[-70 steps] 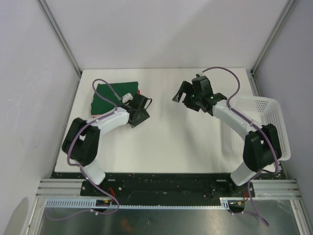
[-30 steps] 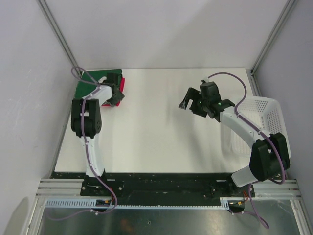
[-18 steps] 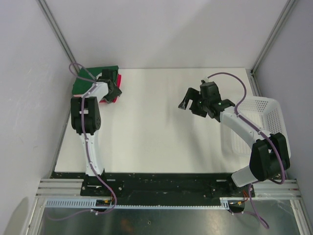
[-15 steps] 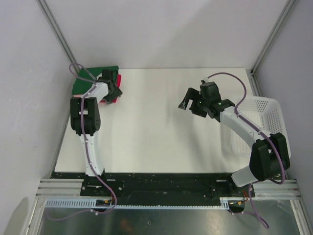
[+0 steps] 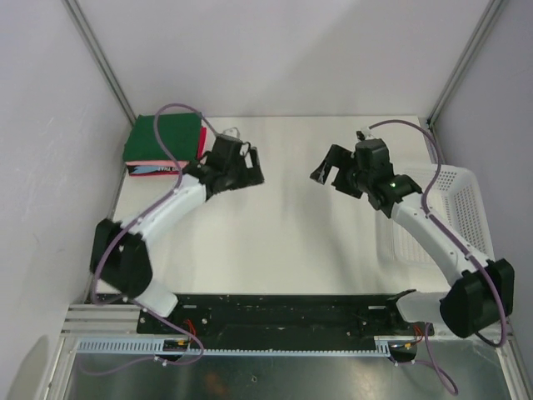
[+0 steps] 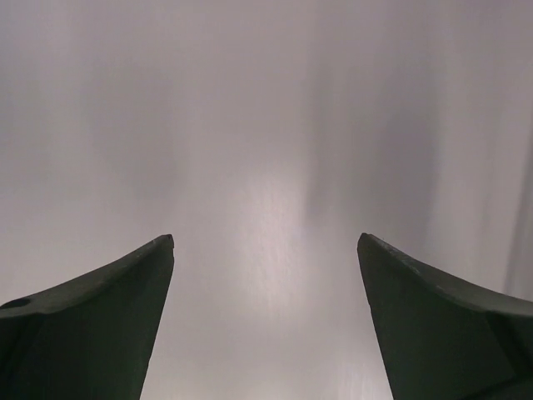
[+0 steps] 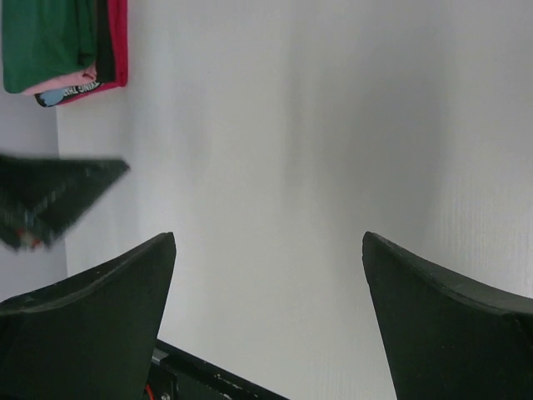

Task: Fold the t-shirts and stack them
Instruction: Put the neatly folded tshirt into the corner of the board with the left arm

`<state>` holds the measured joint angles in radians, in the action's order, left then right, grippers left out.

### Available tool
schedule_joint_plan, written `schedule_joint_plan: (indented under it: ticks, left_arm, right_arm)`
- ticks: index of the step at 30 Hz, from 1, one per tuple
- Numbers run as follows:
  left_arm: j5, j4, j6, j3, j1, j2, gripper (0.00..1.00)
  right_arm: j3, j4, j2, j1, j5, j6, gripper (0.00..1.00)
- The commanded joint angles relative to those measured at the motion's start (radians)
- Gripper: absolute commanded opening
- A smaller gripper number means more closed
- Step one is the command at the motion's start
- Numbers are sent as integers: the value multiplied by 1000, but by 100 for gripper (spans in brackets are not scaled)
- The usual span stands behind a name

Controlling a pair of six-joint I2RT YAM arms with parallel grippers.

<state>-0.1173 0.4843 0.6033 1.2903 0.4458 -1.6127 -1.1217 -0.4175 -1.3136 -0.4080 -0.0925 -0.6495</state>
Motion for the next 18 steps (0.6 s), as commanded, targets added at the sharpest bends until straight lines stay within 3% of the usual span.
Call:
schedule_joint_plan:
  ticks: [1, 9, 18]
  left_arm:
    - [16, -11, -131, -83, 120, 221, 98]
    - [51, -10, -282, -180, 153, 485, 99]
    - [-18, -47, -336, -279, 157, 576, 99]
  right_arm:
    - [-4, -55, 109, -3, 32, 22, 99]
    - [-2, -157, 244, -2, 88, 41, 99]
    - [18, -145, 292, -2, 138, 52, 99]
